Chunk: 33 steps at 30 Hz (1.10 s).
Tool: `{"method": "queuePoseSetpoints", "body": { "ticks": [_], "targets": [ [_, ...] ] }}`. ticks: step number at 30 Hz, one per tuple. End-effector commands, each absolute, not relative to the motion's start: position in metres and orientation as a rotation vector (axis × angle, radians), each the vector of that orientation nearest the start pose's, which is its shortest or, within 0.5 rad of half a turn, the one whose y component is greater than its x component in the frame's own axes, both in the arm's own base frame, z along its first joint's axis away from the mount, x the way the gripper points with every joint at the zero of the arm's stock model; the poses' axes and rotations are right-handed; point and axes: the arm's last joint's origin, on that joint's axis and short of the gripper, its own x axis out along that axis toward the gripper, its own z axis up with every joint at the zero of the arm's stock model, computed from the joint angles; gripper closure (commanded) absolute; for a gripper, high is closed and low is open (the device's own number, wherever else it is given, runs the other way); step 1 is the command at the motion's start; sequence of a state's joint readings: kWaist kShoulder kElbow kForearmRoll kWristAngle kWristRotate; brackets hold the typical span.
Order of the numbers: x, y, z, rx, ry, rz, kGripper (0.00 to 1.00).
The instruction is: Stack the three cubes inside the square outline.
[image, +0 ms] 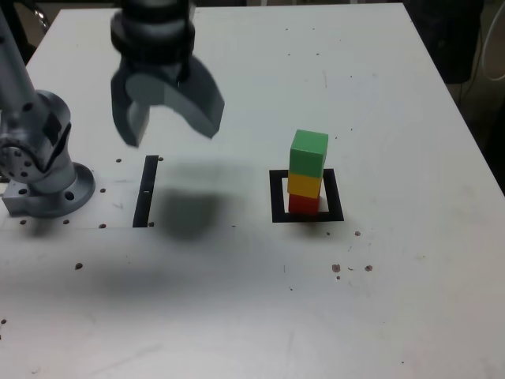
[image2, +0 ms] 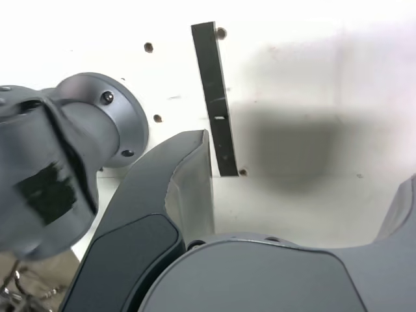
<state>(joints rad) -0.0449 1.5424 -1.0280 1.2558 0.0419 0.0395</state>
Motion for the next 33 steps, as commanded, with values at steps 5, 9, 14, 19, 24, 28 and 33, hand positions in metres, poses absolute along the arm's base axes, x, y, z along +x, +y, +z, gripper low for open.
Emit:
{"method": "queuePoseSetpoints", "body": {
  "ticks": [5,9,14,19,24,28,33],
  "targets": [
    [0.171,0.006,0.245,0.074,1.774,0.011,0.0],
    [0.164,0.011,0.238,0.062,1.787,0.03,0.01],
    [0.159,0.012,0.233,0.068,1.804,0.033,0.01],
    [0.156,0.012,0.232,0.103,1.809,0.017,0.01],
    [0.155,0.012,0.231,0.11,1.816,0.008,0.0],
    [0.154,0.012,0.231,0.111,1.825,0.004,0.0],
    [0.153,0.011,0.23,0.103,1.84,-0.016,0.0]
  ]
}}
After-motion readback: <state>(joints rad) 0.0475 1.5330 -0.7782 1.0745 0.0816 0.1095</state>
